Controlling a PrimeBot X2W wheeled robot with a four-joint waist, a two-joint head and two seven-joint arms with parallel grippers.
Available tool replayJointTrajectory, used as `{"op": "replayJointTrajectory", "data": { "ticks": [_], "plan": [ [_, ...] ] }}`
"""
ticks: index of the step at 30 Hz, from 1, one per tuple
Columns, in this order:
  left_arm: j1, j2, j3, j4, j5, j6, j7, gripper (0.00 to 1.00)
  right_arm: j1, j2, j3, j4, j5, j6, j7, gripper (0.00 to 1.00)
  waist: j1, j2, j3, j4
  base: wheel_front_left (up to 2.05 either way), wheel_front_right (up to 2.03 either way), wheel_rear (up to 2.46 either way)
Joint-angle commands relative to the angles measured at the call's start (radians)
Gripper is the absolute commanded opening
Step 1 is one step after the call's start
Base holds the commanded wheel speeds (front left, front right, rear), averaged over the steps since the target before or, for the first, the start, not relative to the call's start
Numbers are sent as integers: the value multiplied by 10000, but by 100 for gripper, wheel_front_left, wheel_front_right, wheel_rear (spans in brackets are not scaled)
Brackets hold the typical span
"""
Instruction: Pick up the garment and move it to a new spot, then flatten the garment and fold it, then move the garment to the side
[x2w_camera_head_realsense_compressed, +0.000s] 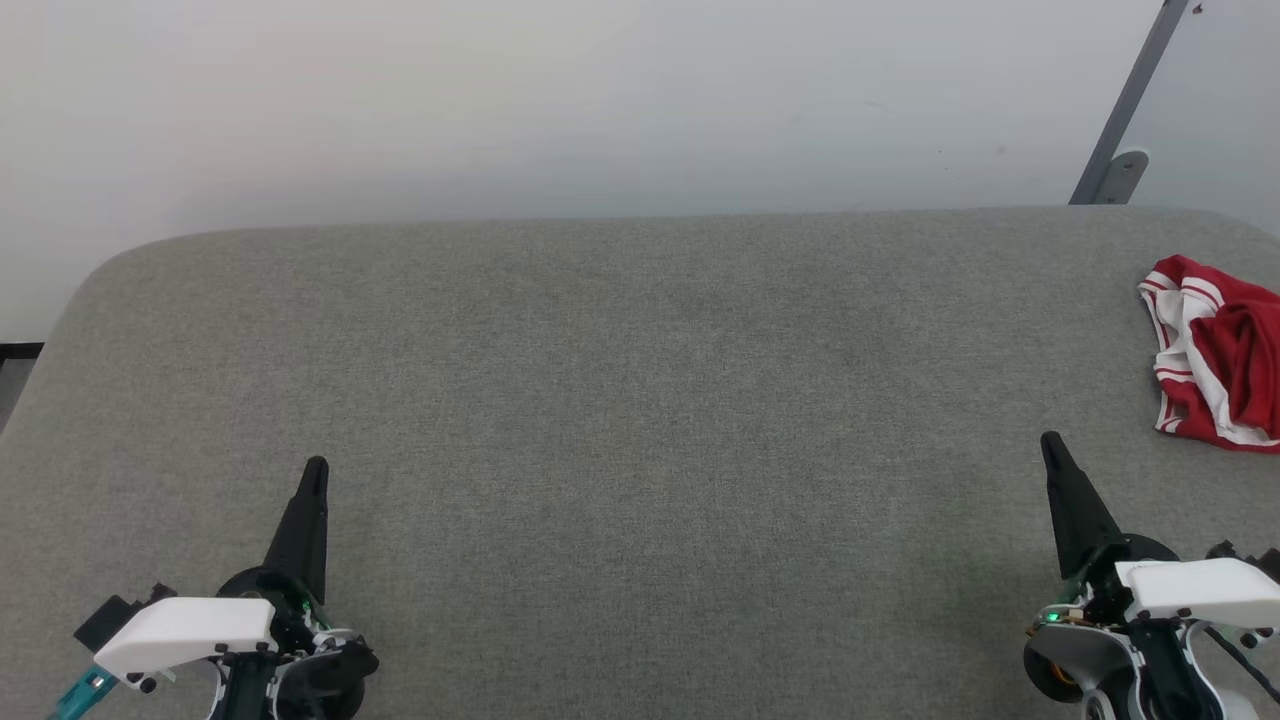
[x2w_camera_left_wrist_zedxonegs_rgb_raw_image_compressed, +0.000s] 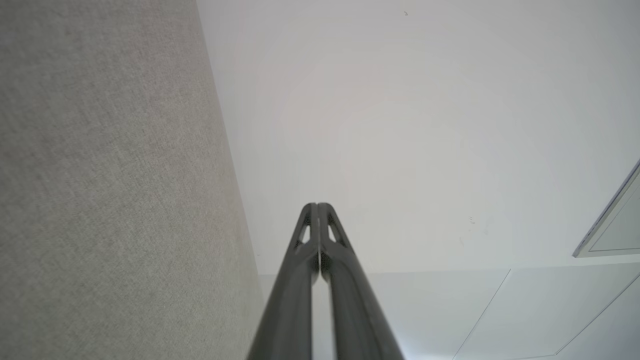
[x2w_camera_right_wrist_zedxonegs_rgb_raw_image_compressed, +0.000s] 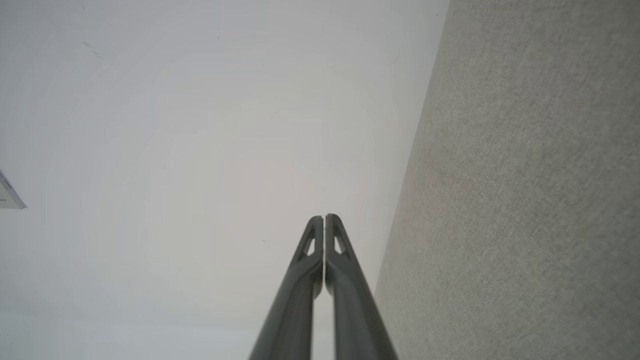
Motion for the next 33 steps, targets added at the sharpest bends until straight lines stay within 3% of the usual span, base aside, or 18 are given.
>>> {"op": "replayJointTrajectory", "data": {
  "ticks": [1, 33],
  "plan": [
    [-127, 17, 23, -6, -19, -57, 21, 0, -34, 18, -9, -22, 38, 0, 29, 0, 0, -1, 0, 0, 0, 0, 0],
    [-126, 17, 15, -7, -27, -57, 15, 0, -33, 17, -7, -22, 40, 0, 27, 0, 0, -1, 0, 0, 0, 0, 0]
  ]
}}
